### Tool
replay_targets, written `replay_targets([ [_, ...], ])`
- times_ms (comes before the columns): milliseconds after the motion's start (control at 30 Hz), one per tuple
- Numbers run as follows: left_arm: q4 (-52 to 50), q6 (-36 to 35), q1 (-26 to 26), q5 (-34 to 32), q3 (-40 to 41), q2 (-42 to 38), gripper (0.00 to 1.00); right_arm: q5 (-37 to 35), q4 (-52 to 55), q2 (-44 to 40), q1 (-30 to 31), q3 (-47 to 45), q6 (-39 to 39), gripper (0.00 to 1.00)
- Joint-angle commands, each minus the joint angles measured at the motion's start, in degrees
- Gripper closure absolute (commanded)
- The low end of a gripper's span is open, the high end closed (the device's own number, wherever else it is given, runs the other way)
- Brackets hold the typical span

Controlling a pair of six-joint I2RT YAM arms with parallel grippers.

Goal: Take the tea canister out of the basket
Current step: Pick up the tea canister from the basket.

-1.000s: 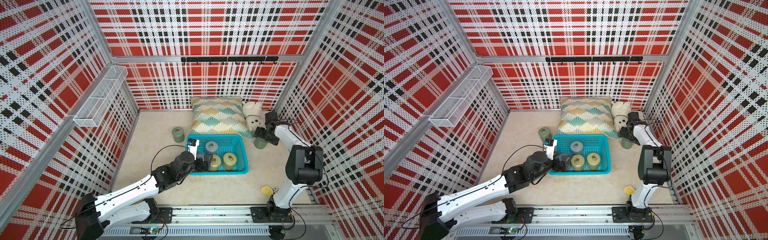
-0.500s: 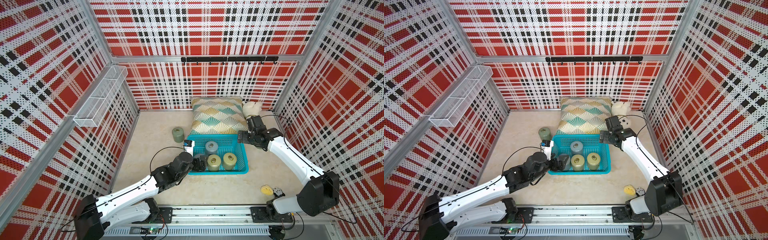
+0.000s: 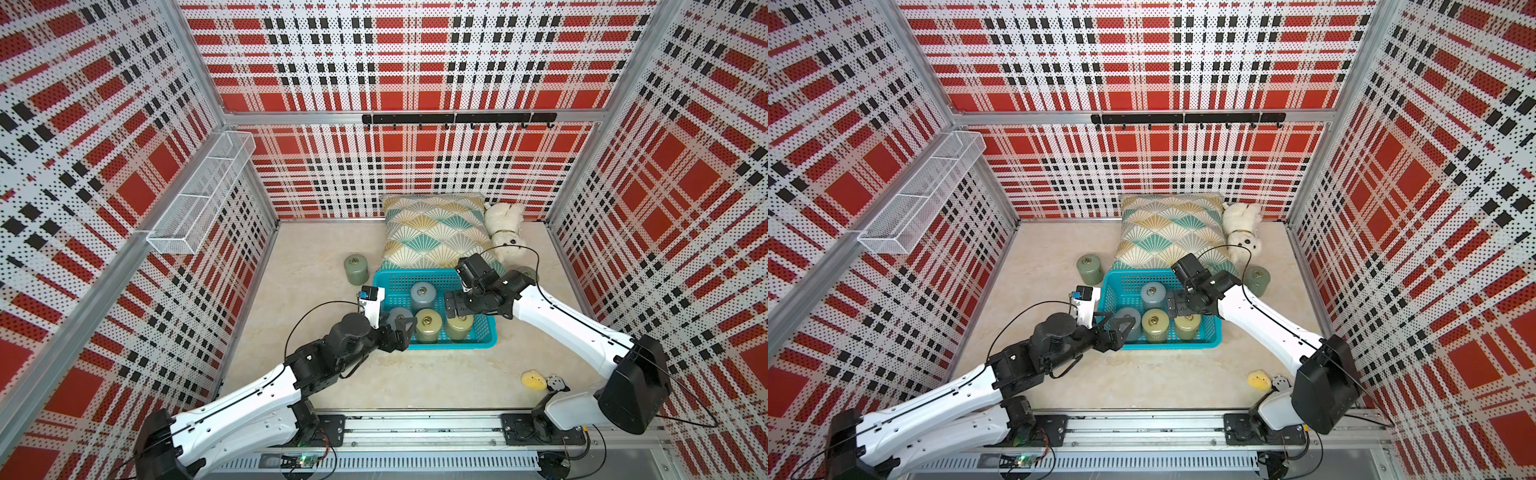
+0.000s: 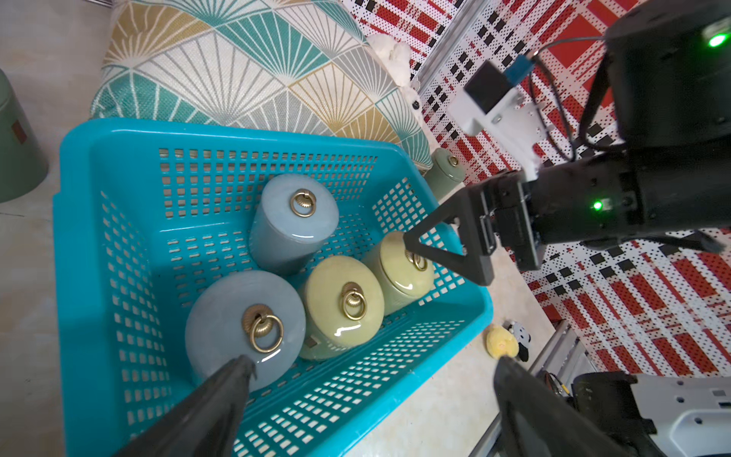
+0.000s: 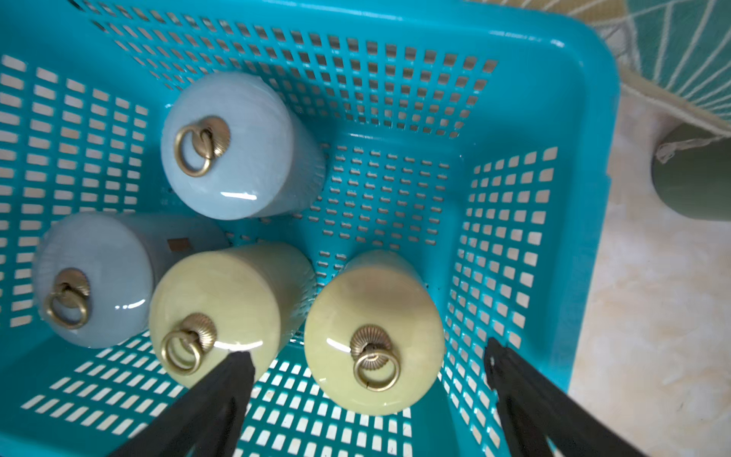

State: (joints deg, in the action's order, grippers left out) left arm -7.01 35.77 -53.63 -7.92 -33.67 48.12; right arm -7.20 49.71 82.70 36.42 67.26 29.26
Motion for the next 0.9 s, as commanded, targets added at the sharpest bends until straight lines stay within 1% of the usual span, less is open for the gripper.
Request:
replay_targets([
  [0, 1.0, 0.0, -0.3, 1.1, 1.1, -1.0, 0.01, 0.3, 1.4, 1.1, 0.3, -1.6, 0.4, 0.00],
  [400, 1.3, -0.3, -0.3, 1.4, 1.3, -1.0, 0.01, 2.0, 1.0, 4.7, 1.5, -3.3, 0.2, 0.00],
  [700, 1.2, -0.3, -0.4, 1.2, 1.5, -1.3, 0.01, 0.7, 0.2, 9.6, 1.7, -2.2, -0.5, 0.00],
  [767, 1.1, -0.4, -0.4, 0.8, 1.4, -1.3, 0.01, 0.3, 0.2, 11.0, 1.7, -1.5, -0.8, 0.02],
  [867, 1.0, -0.5, -0.5, 1.0, 1.4, -1.2, 0.01, 0.0, 0.0, 12.6, 1.7, -0.8, -1.0, 0.02],
])
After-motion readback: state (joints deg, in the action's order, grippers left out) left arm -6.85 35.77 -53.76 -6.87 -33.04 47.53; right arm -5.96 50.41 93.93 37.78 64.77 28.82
